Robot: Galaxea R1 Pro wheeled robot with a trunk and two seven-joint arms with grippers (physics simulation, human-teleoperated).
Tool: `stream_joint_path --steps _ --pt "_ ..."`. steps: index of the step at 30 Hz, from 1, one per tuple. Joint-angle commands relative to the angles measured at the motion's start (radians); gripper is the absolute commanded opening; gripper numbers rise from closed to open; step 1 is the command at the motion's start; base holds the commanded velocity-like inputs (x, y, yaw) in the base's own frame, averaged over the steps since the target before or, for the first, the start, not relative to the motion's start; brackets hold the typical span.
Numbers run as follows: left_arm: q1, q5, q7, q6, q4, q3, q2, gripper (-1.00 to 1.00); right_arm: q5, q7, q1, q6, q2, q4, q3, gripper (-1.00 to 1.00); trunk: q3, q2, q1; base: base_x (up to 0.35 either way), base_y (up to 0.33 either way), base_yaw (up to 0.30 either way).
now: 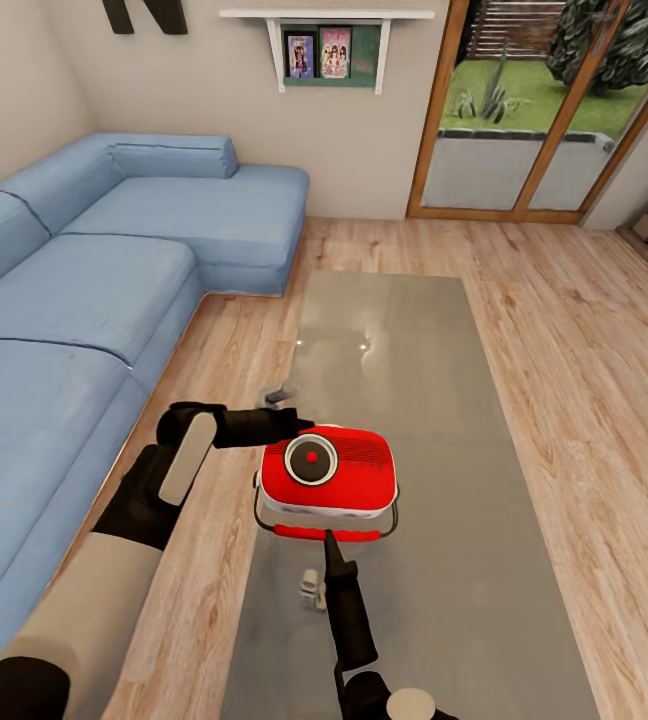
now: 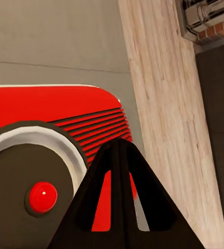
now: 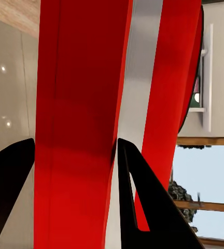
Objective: Turn on the radio receiver that's on the table in the living room.
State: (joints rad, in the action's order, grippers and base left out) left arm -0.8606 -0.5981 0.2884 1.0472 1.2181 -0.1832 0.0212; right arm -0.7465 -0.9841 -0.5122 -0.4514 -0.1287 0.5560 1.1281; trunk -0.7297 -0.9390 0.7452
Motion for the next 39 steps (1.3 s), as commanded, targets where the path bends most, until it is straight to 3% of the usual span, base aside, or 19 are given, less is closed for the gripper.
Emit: stream_joint_path --steps 1,8,28,34,39 --pt "0.0 0.0 0.0 0.0 0.001 0.0 -0.005 -1.0 -0.005 -0.001 0.0 -0.004 0.0 0.001 0.001 -1.0 0.0 0.0 0.0 0.0 0.0 0.0" --pt "0.0 -0.002 0.0 0.0 0.002 0.002 -0.029 -1.0 -0.005 0.0 0.0 -0.004 0.0 -0.002 0.001 -1.0 0.0 0.0 0.0 0.0 0.0 0.0" --pt "0.0 0.0 -0.001 0.0 -0.091 -0.009 -0.01 -1.0 -0.005 -0.005 0.0 -0.004 -0.001 -0.002 0.001 -1.0 0.0 0.0 0.0 0.0 0.0 0.0" --pt "0.0 0.001 -0.001 0.0 -0.13 -0.074 0.01 -1.0 -0.005 -0.005 0.0 -0.004 -0.001 -0.002 0.001 -1.0 0.0 0.0 0.0 0.0 0.0 0.0" --pt "0.0 0.001 -0.001 0.0 -0.135 -0.087 0.011 -1.0 -0.005 -0.005 0.0 -0.004 -0.001 -0.002 0.001 -1.0 0.0 0.0 0.0 0.0 0.0 0.0"
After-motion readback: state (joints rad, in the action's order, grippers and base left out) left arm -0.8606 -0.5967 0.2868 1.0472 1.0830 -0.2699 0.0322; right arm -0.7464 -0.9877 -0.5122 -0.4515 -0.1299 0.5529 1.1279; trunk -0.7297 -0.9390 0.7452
